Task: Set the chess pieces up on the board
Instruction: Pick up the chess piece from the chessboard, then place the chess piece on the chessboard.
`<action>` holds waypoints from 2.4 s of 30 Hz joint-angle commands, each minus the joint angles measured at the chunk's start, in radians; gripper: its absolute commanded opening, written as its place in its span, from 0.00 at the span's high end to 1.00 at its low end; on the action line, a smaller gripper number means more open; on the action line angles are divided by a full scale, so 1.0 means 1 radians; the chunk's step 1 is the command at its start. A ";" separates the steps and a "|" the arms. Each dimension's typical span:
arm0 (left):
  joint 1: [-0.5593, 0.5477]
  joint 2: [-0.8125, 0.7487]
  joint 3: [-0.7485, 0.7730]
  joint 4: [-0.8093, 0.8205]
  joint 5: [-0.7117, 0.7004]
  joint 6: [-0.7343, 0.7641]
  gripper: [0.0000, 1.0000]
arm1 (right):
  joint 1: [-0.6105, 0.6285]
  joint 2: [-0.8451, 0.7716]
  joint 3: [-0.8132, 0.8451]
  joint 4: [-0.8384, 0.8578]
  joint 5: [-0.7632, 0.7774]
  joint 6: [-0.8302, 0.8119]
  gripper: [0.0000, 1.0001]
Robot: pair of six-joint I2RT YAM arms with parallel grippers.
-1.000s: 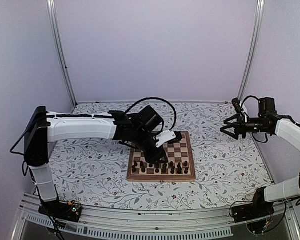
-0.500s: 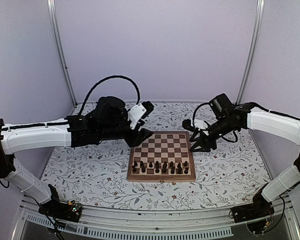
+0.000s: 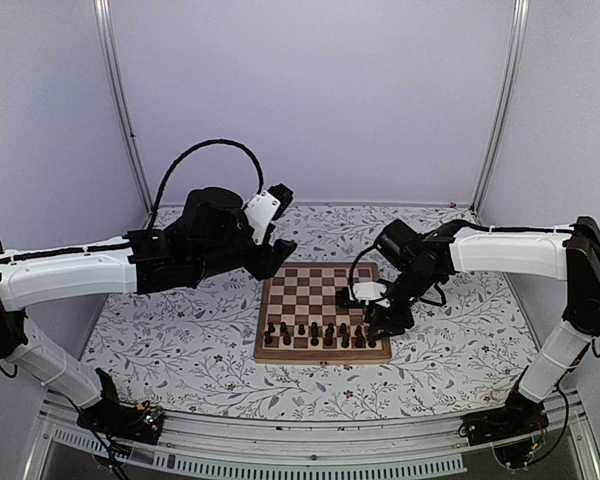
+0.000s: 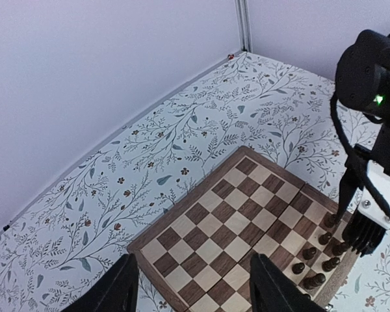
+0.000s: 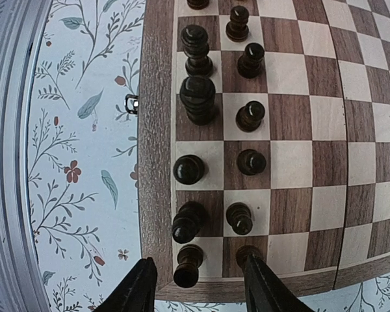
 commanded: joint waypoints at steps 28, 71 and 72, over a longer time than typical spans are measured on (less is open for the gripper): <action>0.011 -0.001 0.011 0.004 -0.028 0.011 0.40 | 0.085 0.063 0.127 -0.117 0.004 -0.015 1.00; 0.137 -0.239 -0.091 0.156 -0.168 -0.055 0.38 | 0.271 0.530 0.835 -0.376 0.044 0.054 0.99; 0.137 -0.237 -0.091 0.156 -0.167 -0.055 0.38 | 0.271 0.531 0.828 -0.372 0.046 0.055 0.99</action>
